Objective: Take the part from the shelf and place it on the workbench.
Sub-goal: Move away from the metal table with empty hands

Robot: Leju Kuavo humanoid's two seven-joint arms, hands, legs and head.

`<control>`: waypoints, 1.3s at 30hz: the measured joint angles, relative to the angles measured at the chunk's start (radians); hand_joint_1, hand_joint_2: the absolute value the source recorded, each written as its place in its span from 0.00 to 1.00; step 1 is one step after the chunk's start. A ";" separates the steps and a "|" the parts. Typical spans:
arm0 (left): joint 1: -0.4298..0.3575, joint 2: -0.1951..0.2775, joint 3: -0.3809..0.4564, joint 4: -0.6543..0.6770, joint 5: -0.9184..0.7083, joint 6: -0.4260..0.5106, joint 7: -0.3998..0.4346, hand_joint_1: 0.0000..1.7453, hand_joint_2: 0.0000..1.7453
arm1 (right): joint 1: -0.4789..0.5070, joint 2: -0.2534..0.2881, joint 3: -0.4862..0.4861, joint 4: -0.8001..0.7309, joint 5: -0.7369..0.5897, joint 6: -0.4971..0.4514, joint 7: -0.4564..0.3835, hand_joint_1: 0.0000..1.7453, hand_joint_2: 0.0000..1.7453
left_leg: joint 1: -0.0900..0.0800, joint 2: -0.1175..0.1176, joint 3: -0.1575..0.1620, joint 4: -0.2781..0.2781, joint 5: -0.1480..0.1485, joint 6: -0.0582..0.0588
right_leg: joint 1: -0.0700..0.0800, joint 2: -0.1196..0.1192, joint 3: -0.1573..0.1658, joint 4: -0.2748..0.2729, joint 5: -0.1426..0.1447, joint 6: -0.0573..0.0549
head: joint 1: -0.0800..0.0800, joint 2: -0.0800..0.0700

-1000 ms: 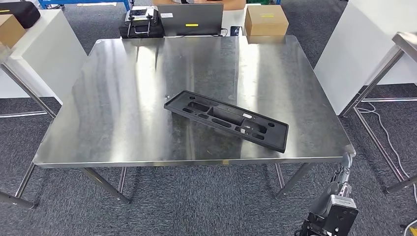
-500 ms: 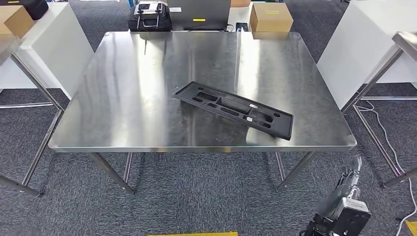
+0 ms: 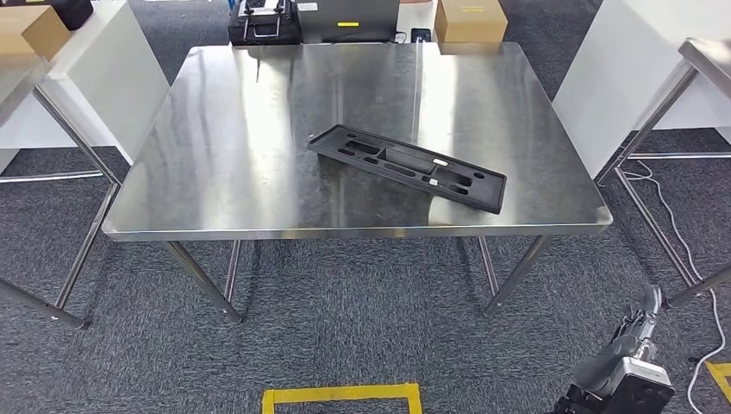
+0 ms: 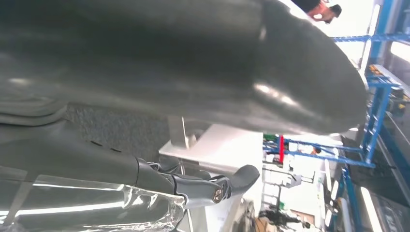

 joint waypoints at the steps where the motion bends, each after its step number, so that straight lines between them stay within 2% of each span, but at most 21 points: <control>1: 0.001 0.000 0.000 0.000 -0.002 0.000 0.001 0.00 0.00 | 0.000 0.001 -0.001 0.000 0.001 0.001 0.000 0.00 0.00 | 0.003 -0.001 -0.009 0.029 -0.037 -0.006 | -0.005 -0.002 -0.008 -0.001 0.010 -0.010 | -0.001 0.000; 3: 0.001 0.000 0.000 0.000 -0.004 0.000 0.002 0.00 0.00 | 0.000 0.004 -0.003 0.000 0.002 0.002 0.001 0.00 0.00 | 0.009 -0.002 -0.036 0.138 -0.141 -0.017 | -0.006 -0.006 -0.028 0.001 0.029 -0.022 | -0.003 0.000; 5: 0.001 0.000 0.000 0.000 -0.004 0.000 0.002 0.00 0.00 | 0.001 0.005 -0.005 0.000 0.002 0.002 0.001 0.00 0.00 | 0.014 -0.002 -0.053 0.252 -0.191 -0.025 | -0.005 -0.008 -0.052 0.008 0.046 -0.020 | -0.004 0.000; 7: 0.001 0.001 0.000 0.000 -0.006 -0.002 0.002 0.00 0.00 | 0.001 0.005 -0.007 0.001 0.003 0.002 0.001 0.00 0.00 | 0.018 -0.002 -0.020 0.259 -0.156 -0.028 | -0.005 -0.008 -0.079 0.022 0.060 -0.015 | -0.004 0.000; 9: 0.000 0.001 0.000 0.000 -0.008 -0.005 0.002 0.00 0.00 | 0.002 0.006 -0.008 0.001 0.002 0.002 0.002 0.00 0.00 | 0.019 -0.002 0.071 0.140 -0.115 -0.023 | -0.005 -0.009 -0.104 0.040 0.068 -0.008 | -0.004 0.000; 11: 0.000 0.001 0.000 0.000 -0.011 -0.007 0.002 0.00 0.00 | 0.002 0.006 -0.010 0.001 0.000 0.002 0.002 0.00 0.00 | 0.016 -0.003 0.143 0.026 -0.118 -0.016 | -0.003 -0.010 -0.119 0.051 0.076 0.005 | -0.004 0.000; 12: -0.001 0.001 0.000 0.000 -0.013 -0.007 0.002 0.00 0.00 | 0.002 0.006 -0.011 0.001 0.000 0.002 0.002 0.00 0.00 | 0.013 -0.004 0.155 0.001 -0.127 -0.012 | -0.002 -0.011 -0.124 0.052 0.083 0.012 | -0.004 0.000; 15: -0.001 -0.001 0.000 0.000 -0.015 -0.007 0.002 0.00 0.00 | 0.004 0.007 -0.015 0.001 -0.002 0.002 0.002 0.00 0.00 | 0.011 0.000 0.135 -0.016 -0.108 0.012 | -0.001 -0.011 -0.140 0.061 0.087 0.030 | -0.004 0.000; 17: -0.002 -0.003 -0.001 0.000 -0.017 -0.007 0.002 0.00 0.00 | 0.007 0.006 -0.021 0.001 -0.005 0.002 0.003 0.00 0.00 | 0.014 0.005 0.108 -0.023 -0.082 0.031 | 0.000 -0.006 -0.172 0.127 0.022 0.024 | 0.001 0.000; 19: -0.002 -0.003 -0.001 0.000 -0.022 -0.007 0.003 0.00 0.00 | 0.009 0.006 -0.029 0.002 -0.007 0.002 0.003 0.00 0.00 | 0.011 0.008 0.076 -0.022 -0.057 0.036 | -0.003 -0.003 -0.208 0.250 -0.065 0.016 | 0.005 0.000; 20: -0.002 -0.003 -0.001 0.000 -0.024 -0.008 0.003 0.00 0.00 | 0.011 0.006 -0.033 0.002 -0.008 0.003 0.003 0.00 0.00 | 0.010 0.009 0.061 -0.021 -0.045 0.036 | -0.004 -0.003 -0.215 0.303 -0.085 0.019 | 0.005 0.000; 22: -0.001 -0.006 -0.002 0.000 -0.027 -0.008 0.003 0.00 0.00 | 0.014 0.006 -0.040 0.002 -0.010 0.004 0.003 0.00 0.00 | 0.010 0.010 0.033 -0.020 -0.022 0.032 | -0.005 -0.002 -0.185 0.324 -0.063 0.040 | 0.006 0.000; 24: -0.001 -0.008 -0.004 0.000 -0.028 -0.009 0.003 0.00 0.00 | 0.015 0.006 -0.046 0.002 -0.012 0.007 0.003 0.00 0.00 | 0.010 0.010 0.009 -0.016 0.002 0.024 | -0.009 -0.001 -0.092 0.216 -0.017 0.056 | 0.007 0.000; 26: -0.001 -0.009 -0.005 0.000 -0.032 -0.010 0.001 0.00 0.00 | 0.016 0.006 -0.049 0.001 -0.013 0.010 0.001 0.00 0.00 | 0.006 0.009 -0.009 -0.010 0.022 0.014 | -0.006 0.002 0.005 0.066 -0.020 0.050 | 0.006 0.000; 28: -0.001 -0.009 -0.005 0.000 -0.036 -0.013 -0.001 0.00 0.00 | 0.019 0.006 -0.054 0.001 -0.014 0.012 0.000 0.00 0.00 | 0.003 0.009 -0.015 -0.007 0.039 0.005 | 0.000 0.005 0.034 0.002 -0.036 0.035 | 0.003 0.000; 30: 0.001 -0.008 -0.005 0.000 -0.038 -0.016 -0.002 0.00 0.00 | 0.024 0.006 -0.059 0.001 -0.017 0.013 -0.001 0.00 0.00 | 0.007 0.008 -0.022 -0.001 0.036 -0.005 | -0.006 0.002 0.019 0.005 -0.024 0.016 | 0.002 0.000; 31: 0.002 -0.008 -0.006 0.000 -0.039 -0.017 -0.002 0.00 0.00 | 0.025 0.005 -0.061 0.001 -0.019 0.013 -0.001 0.00 0.00 | 0.010 0.007 -0.029 0.018 0.007 -0.010 | -0.009 0.000 0.011 0.007 -0.015 0.002 | 0.002 0.000; 33: 0.004 -0.008 -0.007 0.000 -0.042 -0.017 -0.003 0.00 0.00 | 0.030 0.005 -0.064 0.002 -0.022 0.014 -0.002 0.00 0.00 | 0.015 0.004 -0.051 0.112 -0.103 -0.019 | -0.010 -0.003 -0.014 0.007 0.009 -0.017 | 0.001 0.000; 35: 0.004 -0.008 -0.011 0.000 -0.046 -0.017 -0.003 0.00 0.00 | 0.036 0.005 -0.067 0.002 -0.024 0.017 -0.003 0.00 0.00 | 0.017 0.002 -0.069 0.243 -0.182 -0.025 | -0.007 -0.005 -0.043 0.011 0.034 -0.021 | 0.000 0.000; 37: 0.004 -0.008 -0.016 0.000 -0.049 -0.017 -0.003 0.00 0.00 | 0.041 0.005 -0.069 0.003 -0.025 0.021 -0.003 0.00 0.00 | 0.018 0.002 -0.050 0.294 -0.163 -0.027 | -0.005 -0.006 -0.073 0.019 0.056 -0.018 | 0.000 0.000; 39: 0.004 -0.008 -0.019 0.000 -0.053 -0.017 -0.002 0.00 0.00 | 0.043 0.005 -0.070 0.004 -0.026 0.024 -0.003 0.00 0.00 | 0.019 0.002 0.030 0.212 -0.110 -0.022 | -0.005 -0.006 -0.104 0.033 0.071 -0.011 | 0.000 0.000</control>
